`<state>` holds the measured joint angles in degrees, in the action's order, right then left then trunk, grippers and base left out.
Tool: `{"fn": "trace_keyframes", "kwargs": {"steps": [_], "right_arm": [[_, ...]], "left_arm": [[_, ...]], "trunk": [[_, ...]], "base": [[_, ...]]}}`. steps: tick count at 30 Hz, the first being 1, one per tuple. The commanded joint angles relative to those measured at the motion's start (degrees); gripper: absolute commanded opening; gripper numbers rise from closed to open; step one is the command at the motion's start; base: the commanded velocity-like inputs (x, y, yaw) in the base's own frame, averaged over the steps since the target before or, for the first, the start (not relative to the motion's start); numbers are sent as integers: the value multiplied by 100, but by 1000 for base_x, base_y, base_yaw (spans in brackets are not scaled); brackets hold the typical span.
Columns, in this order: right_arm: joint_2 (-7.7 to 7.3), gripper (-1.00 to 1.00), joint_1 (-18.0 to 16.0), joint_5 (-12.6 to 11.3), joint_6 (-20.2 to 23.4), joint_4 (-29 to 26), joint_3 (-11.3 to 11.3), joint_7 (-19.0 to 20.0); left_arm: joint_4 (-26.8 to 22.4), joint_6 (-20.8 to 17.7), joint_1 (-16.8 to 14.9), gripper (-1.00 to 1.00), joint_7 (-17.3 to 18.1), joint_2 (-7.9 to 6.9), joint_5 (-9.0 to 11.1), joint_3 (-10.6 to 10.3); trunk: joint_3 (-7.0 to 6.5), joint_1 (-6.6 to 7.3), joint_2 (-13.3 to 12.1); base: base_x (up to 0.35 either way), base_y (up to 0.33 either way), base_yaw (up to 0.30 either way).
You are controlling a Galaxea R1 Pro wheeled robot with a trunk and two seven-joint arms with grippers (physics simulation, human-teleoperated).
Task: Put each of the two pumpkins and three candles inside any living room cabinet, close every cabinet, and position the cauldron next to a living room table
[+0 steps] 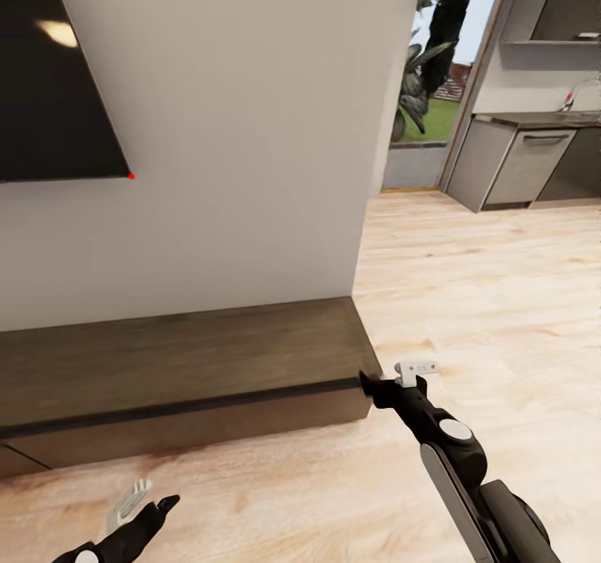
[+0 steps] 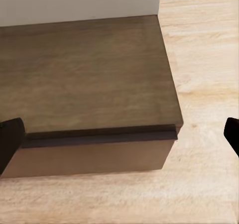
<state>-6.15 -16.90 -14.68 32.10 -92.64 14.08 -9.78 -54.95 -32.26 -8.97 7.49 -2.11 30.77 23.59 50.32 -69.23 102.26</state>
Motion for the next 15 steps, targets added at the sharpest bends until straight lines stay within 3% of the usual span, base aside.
{"fn": "trace_keyframes", "kwargs": {"steps": [1, 8, 15], "right_arm": [[0, 100, 0, 0, 0, 0, 0, 0], [0, 100, 1, 0, 6, 0, -3, 2], [5, 100, 2, 0, 7, 0, -2, 2]], "left_arm": [[0, 0, 0, 100, 0, 0, 0, 0], [9, 7, 0, 100, 9, 0, -9, 39], [10, 9, 0, 100, 2, 0, -10, 49]], "trunk": [[-10, 0, 0], [-77, 0, 0], [-143, 0, 0]], "base": [[-282, 0, 0], [-286, 0, 0], [-71, 0, 0]]}}
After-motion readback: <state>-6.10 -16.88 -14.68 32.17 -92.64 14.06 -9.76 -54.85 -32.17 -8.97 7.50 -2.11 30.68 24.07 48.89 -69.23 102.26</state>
